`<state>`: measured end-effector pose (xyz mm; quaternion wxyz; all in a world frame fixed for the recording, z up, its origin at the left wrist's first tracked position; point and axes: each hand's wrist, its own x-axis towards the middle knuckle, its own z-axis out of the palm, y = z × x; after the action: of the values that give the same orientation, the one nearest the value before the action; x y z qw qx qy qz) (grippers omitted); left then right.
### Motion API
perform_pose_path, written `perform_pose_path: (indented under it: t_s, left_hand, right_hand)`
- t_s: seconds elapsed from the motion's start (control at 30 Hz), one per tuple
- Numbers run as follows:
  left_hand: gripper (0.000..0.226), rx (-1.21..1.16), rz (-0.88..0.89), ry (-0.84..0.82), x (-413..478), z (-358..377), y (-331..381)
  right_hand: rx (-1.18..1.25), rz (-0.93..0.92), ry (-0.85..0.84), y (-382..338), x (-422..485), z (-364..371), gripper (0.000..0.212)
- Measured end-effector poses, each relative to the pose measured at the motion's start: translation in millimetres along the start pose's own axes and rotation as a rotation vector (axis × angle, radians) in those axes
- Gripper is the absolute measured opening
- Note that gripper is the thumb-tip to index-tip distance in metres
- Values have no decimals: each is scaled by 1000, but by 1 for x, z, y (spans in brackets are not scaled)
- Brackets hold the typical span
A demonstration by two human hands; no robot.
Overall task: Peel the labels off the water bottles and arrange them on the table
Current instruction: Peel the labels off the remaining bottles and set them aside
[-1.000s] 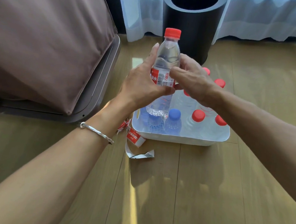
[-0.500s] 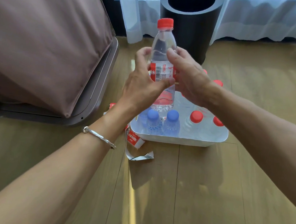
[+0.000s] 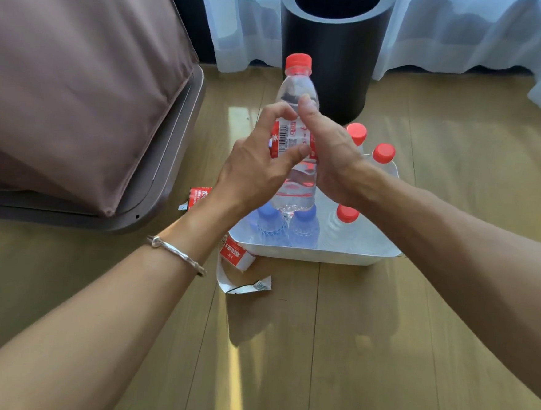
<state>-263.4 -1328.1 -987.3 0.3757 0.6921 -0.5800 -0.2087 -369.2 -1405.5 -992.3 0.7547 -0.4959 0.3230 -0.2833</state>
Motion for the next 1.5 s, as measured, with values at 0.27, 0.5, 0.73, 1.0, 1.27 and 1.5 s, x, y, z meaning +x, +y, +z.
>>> perform_pose_path:
  t_s: [0.27, 0.5, 0.73, 1.0, 1.27, 1.5]
  left_hand:
    - [26, -4, -10, 53, -4, 2, -6]
    - [38, -56, 14, 19, -2, 2, -10]
    - [18, -67, -28, 35, -4, 5, -9]
    - [35, -423, -332, 125, 24, -20, 3]
    - [88, -938, -812, -753, 22, -35, -37]
    - [92, -1513, -745, -1161, 9, -32, -54]
  right_hand:
    - [-33, -4, 5, 1, 4, 5, 36]
    - [-51, 2, 1, -1, 0, 4, 34]
    - [-86, 13, 29, 0, 2, 3, 38]
    - [-73, -6, 206, -6, 7, 8, 53]
    - [-756, -147, -189, -21, -4, 6, 41]
    - [-931, -187, -304, -26, -11, 11, 43]
